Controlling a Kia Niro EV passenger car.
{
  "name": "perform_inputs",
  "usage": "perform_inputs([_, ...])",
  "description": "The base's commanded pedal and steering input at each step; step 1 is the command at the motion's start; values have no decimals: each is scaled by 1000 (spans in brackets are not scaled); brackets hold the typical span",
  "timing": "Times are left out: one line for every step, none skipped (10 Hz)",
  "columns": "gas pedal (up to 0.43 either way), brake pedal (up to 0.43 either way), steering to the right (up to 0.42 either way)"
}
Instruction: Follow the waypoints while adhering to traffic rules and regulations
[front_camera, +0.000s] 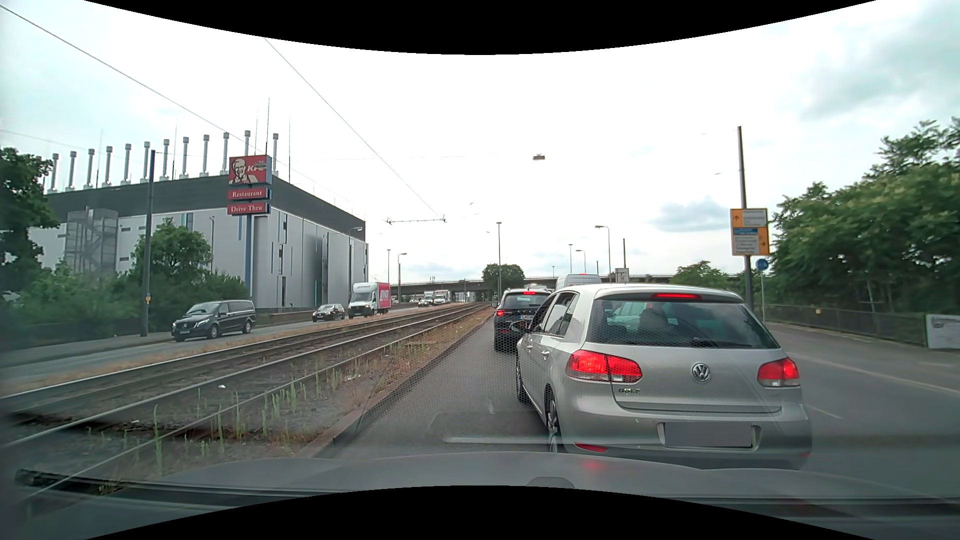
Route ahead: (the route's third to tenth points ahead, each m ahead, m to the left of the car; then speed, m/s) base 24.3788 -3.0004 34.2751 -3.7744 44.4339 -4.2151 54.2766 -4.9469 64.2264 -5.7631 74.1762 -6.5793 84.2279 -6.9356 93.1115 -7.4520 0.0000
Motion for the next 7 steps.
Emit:
perform_inputs([0,244,1])
perform_inputs([0,244,1])
perform_inputs([0,244,1])
perform_inputs([0,250,1])
perform_inputs([0,244,1])
perform_inputs([0,250,1])
perform_inputs([0,244,1])
